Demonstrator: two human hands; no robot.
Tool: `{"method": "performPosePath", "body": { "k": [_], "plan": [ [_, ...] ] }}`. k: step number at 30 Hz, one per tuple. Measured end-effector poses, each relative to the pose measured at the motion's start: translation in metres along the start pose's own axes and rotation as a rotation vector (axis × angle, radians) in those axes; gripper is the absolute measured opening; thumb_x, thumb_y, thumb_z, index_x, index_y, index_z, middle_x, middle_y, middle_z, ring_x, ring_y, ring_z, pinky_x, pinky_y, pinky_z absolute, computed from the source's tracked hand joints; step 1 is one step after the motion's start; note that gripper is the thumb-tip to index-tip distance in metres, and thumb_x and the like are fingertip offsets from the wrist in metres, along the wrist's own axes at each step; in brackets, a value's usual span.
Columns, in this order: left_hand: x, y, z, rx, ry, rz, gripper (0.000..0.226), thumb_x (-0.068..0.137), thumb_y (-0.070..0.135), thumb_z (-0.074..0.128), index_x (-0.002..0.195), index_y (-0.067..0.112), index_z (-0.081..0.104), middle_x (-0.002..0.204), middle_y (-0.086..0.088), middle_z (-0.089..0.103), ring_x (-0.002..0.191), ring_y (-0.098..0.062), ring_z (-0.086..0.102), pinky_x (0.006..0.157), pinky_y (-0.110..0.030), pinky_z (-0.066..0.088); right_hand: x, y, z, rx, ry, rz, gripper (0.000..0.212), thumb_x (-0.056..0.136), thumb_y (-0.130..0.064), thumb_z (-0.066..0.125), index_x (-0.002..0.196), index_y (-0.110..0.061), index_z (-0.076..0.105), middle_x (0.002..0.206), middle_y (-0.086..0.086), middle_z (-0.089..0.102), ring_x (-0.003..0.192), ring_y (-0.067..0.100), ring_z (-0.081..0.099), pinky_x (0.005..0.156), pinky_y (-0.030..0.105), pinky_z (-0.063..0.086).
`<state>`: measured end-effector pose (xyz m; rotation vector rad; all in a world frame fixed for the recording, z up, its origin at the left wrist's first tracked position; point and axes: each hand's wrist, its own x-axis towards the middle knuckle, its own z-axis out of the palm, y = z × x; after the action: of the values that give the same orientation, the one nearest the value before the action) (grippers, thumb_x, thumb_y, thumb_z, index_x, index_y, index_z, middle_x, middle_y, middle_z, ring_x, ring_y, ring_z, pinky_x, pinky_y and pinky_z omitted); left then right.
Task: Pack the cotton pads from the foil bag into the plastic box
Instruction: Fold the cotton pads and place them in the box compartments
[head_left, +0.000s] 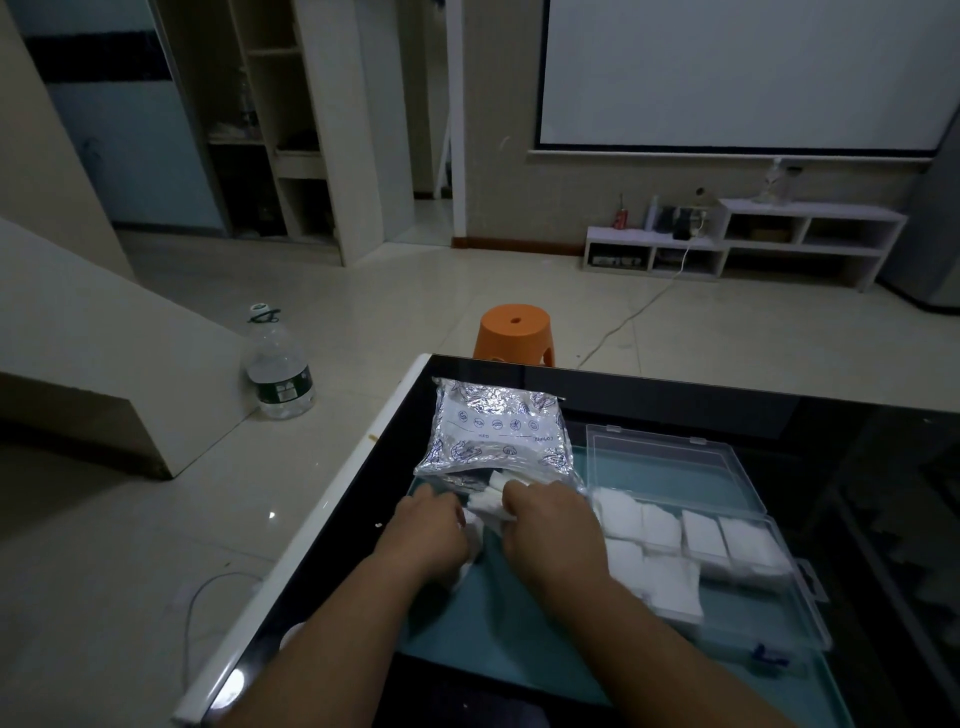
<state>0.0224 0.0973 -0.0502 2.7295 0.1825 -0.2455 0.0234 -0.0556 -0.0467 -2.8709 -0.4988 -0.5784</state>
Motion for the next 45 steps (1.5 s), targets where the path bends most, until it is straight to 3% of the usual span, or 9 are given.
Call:
{"method": "performPosePath", "body": {
  "k": [4, 11, 13, 20, 26, 30, 38, 42, 45],
  "plan": [
    [-0.001, 0.003, 0.000, -0.150, -0.007, -0.063, 0.061, 0.078, 0.035, 0.059, 0.136, 0.025, 0.042, 0.136, -0.013, 0.047, 0.125, -0.031, 0.048, 0.101, -0.034, 0.041, 0.003, 0.003, -0.015, 0.129, -0.093, 0.041, 0.008, 0.080, -0.024, 0.055, 0.087, -0.024, 0.054, 0.087, 0.008, 0.064, 0.086, 0.030, 0.058, 0.063, 0.031, 0.032],
    [0.008, 0.008, -0.003, -0.395, 0.053, -0.186, 0.040, 0.079, 0.010, 0.064, 0.118, 0.016, 0.057, 0.124, -0.009, 0.061, 0.111, -0.024, 0.058, 0.093, -0.026, 0.043, 0.005, 0.008, -0.021, 0.138, -0.181, 0.099, 0.018, 0.079, -0.020, 0.053, 0.097, -0.022, 0.055, 0.096, 0.008, 0.065, 0.092, 0.030, 0.058, 0.069, 0.033, 0.038],
    [0.009, 0.010, -0.003, -0.431, 0.041, -0.185, 0.045, 0.078, 0.009, 0.066, 0.122, 0.016, 0.059, 0.124, -0.009, 0.062, 0.110, -0.024, 0.059, 0.092, -0.025, 0.044, 0.005, 0.008, -0.020, 0.143, -0.191, 0.110, 0.019, 0.079, -0.020, 0.054, 0.098, -0.023, 0.056, 0.097, 0.007, 0.065, 0.092, 0.029, 0.058, 0.071, 0.033, 0.040],
    [0.016, 0.007, 0.014, -0.215, -0.024, -0.142, 0.057, 0.070, 0.040, 0.052, 0.127, 0.031, 0.053, 0.132, -0.010, 0.059, 0.119, -0.028, 0.057, 0.100, -0.035, 0.047, 0.003, 0.012, -0.022, 0.167, -0.243, 0.129, 0.018, 0.082, -0.021, 0.056, 0.099, -0.021, 0.059, 0.098, 0.008, 0.068, 0.092, 0.029, 0.061, 0.070, 0.030, 0.040],
    [0.000, 0.016, 0.005, -0.170, 0.028, -0.125, 0.046, 0.084, 0.035, 0.058, 0.128, 0.022, 0.051, 0.141, -0.016, 0.035, 0.121, -0.032, 0.051, 0.103, -0.034, 0.042, 0.004, 0.014, -0.025, 0.150, -0.263, 0.125, 0.029, 0.081, -0.018, 0.056, 0.107, -0.025, 0.067, 0.105, 0.005, 0.070, 0.098, 0.027, 0.061, 0.078, 0.030, 0.046],
    [0.002, 0.016, 0.006, -0.141, 0.011, -0.124, 0.062, 0.081, 0.031, 0.059, 0.141, 0.024, 0.041, 0.144, -0.016, 0.033, 0.130, -0.033, 0.043, 0.107, -0.036, 0.038, 0.003, 0.014, -0.027, 0.172, -0.284, 0.153, 0.028, 0.079, -0.017, 0.056, 0.103, -0.025, 0.068, 0.101, 0.004, 0.070, 0.096, 0.026, 0.061, 0.078, 0.030, 0.047],
    [0.003, 0.016, 0.002, -0.092, -0.036, -0.175, 0.050, 0.079, 0.033, 0.062, 0.124, 0.016, 0.052, 0.136, -0.015, 0.036, 0.123, -0.032, 0.048, 0.100, -0.034, 0.040, 0.003, 0.013, -0.032, 0.241, -0.325, 0.176, 0.021, 0.082, -0.020, 0.054, 0.100, -0.022, 0.065, 0.101, 0.005, 0.069, 0.094, 0.026, 0.060, 0.079, 0.031, 0.048],
    [0.003, 0.014, 0.000, -0.238, 0.023, -0.127, 0.017, 0.079, 0.021, 0.059, 0.095, 0.022, 0.051, 0.104, -0.007, 0.057, 0.098, -0.026, 0.057, 0.075, -0.027, 0.042, 0.004, 0.015, -0.042, 0.339, -0.350, 0.217, 0.015, 0.078, -0.023, 0.055, 0.091, -0.021, 0.063, 0.097, 0.007, 0.068, 0.091, 0.027, 0.059, 0.075, 0.030, 0.047],
    [0.001, 0.015, -0.008, -0.405, 0.045, -0.126, 0.027, 0.077, 0.009, 0.060, 0.099, 0.023, 0.051, 0.094, -0.003, 0.055, 0.089, -0.025, 0.057, 0.069, -0.026, 0.041, 0.006, 0.018, -0.048, 0.451, -0.356, 0.297, 0.016, 0.074, -0.015, 0.061, 0.089, -0.019, 0.066, 0.095, 0.007, 0.067, 0.088, 0.025, 0.060, 0.069, 0.027, 0.045]
  ]
}}
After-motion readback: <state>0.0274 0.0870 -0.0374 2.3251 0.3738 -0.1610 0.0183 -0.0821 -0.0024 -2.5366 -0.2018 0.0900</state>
